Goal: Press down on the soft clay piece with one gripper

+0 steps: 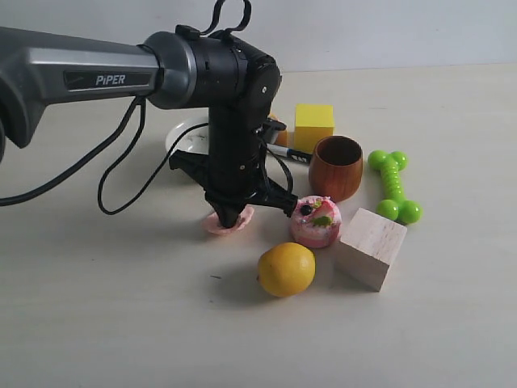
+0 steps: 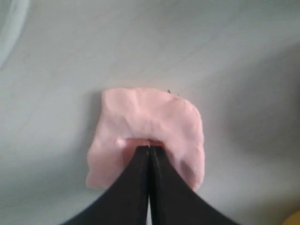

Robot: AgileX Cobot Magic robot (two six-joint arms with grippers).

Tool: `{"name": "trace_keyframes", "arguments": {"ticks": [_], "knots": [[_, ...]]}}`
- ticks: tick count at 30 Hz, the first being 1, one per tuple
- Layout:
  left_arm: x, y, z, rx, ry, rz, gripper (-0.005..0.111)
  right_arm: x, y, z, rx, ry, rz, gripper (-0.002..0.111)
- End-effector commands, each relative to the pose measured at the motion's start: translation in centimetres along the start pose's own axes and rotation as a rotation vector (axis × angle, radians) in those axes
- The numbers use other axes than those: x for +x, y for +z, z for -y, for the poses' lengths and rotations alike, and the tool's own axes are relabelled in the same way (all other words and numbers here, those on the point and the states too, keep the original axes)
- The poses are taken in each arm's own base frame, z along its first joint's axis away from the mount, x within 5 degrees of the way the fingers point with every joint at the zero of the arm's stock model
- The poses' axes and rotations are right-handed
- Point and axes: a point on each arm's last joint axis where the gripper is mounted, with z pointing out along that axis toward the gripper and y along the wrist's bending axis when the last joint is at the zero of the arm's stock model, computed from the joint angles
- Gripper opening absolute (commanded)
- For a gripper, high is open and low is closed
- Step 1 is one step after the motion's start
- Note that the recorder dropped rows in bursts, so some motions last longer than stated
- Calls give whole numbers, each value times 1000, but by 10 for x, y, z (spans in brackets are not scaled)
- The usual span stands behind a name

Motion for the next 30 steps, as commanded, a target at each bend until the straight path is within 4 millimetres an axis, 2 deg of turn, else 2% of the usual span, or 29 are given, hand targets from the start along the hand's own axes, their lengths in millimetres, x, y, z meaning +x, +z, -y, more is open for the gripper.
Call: {"name": "trace_keyframes", "arguments": {"ticks": [1,18,23,30], "knots": [[0,-6,-2,-2,0,12,0,1,0,0,-2,-6,7,0],[0,-6,-2,1,6,11,0,1,0,0,-2,-6,7,0],[0,-24,-6,-19,17,64,0,1,0,0,-2,-6,7,0],[3,-64,-14,-42,-28,181,0,1,0,0,-2,-6,7,0]]}}
